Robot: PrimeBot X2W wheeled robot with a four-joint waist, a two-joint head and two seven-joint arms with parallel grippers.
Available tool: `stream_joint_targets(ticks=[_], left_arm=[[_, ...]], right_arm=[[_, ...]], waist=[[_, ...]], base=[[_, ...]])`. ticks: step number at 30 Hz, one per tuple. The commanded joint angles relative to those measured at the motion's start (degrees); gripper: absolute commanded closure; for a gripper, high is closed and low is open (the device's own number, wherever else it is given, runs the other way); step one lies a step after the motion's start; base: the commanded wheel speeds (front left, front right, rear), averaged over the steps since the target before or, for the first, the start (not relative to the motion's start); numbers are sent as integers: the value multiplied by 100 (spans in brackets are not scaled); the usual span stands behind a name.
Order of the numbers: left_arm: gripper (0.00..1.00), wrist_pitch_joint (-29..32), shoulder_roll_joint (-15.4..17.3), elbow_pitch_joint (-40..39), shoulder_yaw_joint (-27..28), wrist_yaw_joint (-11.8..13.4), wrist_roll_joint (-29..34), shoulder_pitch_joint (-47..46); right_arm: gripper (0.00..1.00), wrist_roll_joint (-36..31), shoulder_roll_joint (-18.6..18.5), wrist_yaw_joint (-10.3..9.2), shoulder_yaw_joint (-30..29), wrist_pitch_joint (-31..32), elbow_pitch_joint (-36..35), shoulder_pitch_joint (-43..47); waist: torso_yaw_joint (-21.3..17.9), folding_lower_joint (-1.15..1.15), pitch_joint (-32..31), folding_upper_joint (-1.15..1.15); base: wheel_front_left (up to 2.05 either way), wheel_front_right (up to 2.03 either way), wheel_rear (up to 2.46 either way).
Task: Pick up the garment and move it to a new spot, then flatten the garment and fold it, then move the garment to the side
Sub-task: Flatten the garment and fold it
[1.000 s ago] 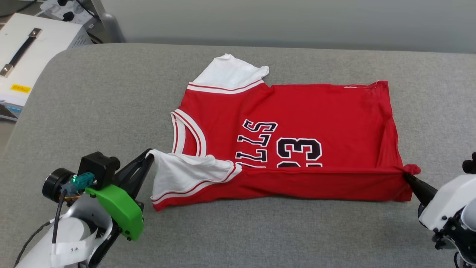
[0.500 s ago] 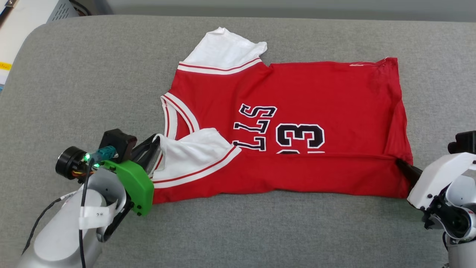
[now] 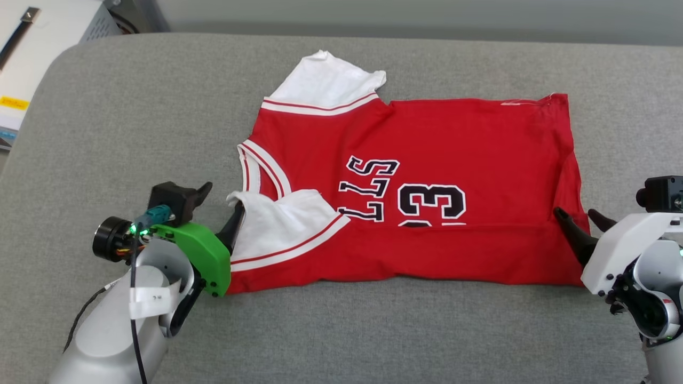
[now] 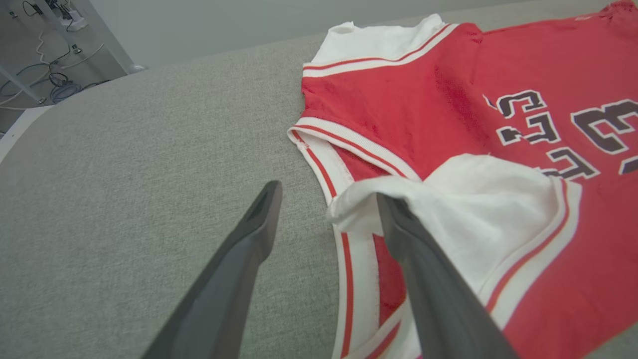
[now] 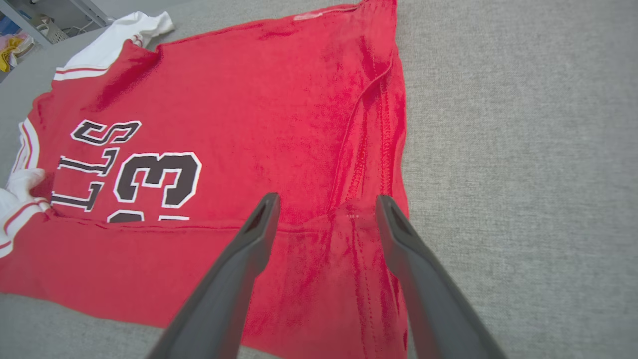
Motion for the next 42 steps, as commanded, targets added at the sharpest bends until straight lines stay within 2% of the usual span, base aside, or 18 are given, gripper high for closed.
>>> stream_joint_targets(ticks=[1,4,11,15,22,28,36,42], left_arm=[[0,-110,-75,2,119,72,-145,36],[0,-271,-204,-114,336,157,-439,207],[0,-250,-230,-773,579,630,-738,833],[0,110,-193,-1295,625,973,-941,1354],[0,1058,133,-2054,427,1547,-981,2087],[0,1356,294,-2374,456,1959,-903,2235],[0,1546,298,-2132,499,2183,-885,2068],[0,1665,238,-1822,415,2123,-920,1948]], right_arm=[[0,-17,-127,-3,95,-123,-99,81],[0,-41,-301,-3,253,-252,-277,259],[0,-311,-545,-3,356,-175,-719,700],[0,-521,-438,-3,255,87,-1045,975],[0,-849,-226,-3,118,526,-1450,1238],[0,-956,-95,-3,42,640,-1580,1294],[0,-959,2,-3,11,665,-1630,1204],[0,-969,-8,-3,-11,656,-1666,1180]], waist=[[15,0,-183,0],[26,0,-328,0],[17,0,-568,0],[-10,0,-601,0],[-97,0,-461,0],[-158,0,-311,0],[-304,0,-44,0],[-352,0,94,0]], base=[[0,0,0],[0,0,0],[0,0,0],[0,0,0],[0,0,0],[0,0,0],[0,0,0],[0,0,0]])
